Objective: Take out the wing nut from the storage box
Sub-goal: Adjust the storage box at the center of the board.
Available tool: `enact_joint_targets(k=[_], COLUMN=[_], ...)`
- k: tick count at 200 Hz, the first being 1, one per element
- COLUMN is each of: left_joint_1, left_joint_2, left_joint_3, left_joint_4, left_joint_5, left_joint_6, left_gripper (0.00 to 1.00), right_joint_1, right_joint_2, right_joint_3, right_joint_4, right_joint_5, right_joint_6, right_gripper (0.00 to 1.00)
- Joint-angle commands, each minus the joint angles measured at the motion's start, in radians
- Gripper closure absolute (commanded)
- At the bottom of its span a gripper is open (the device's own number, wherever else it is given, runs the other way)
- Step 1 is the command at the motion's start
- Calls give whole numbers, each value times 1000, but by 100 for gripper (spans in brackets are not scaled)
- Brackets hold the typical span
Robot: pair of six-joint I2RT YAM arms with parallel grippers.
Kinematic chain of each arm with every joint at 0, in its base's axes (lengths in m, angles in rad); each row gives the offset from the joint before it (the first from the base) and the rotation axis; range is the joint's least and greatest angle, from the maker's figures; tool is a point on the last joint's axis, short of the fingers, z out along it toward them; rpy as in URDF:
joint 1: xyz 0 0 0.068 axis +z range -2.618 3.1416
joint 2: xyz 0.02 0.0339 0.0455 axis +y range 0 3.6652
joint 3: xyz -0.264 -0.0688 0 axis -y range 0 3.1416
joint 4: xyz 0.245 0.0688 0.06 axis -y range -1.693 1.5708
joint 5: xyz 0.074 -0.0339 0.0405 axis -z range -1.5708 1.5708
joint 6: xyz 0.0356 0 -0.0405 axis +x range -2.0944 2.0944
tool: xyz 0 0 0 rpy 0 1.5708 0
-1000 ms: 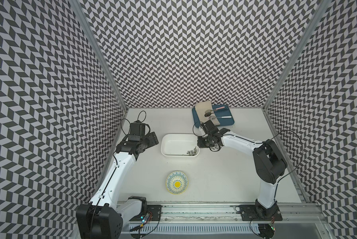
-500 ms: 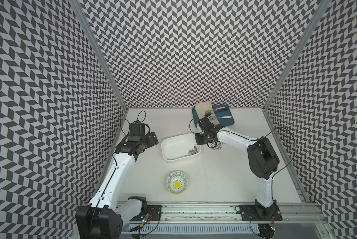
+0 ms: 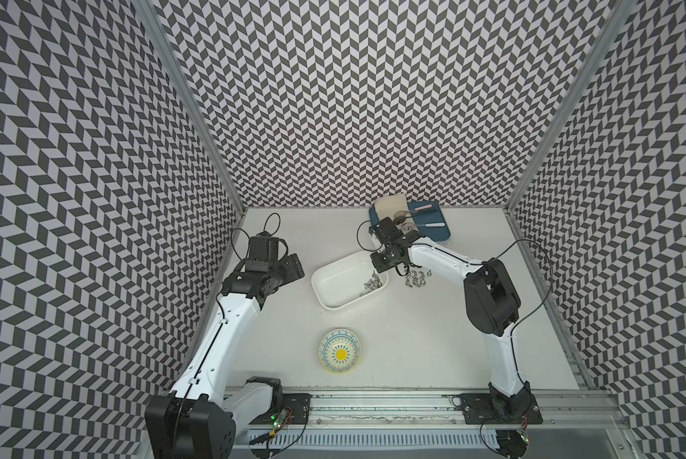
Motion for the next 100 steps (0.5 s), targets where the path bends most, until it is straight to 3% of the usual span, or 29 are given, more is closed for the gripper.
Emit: enact_joint_targets(k=[1, 100], left_joint_1=[3, -5], left_joint_2=[-23, -33], left_joint_3=[27, -1], left_joint_4=[-17, -28], left_joint_5=[8, 32], left_joint_6=[5, 13], left_gripper=[21, 21], right_joint_1=[0, 4], right_joint_2=[54, 125], right_joint_3=[38, 147], right_joint_4=[-30, -68], right_joint_5=[23, 0], right_joint_6=[-131, -452], right_gripper=[96, 96])
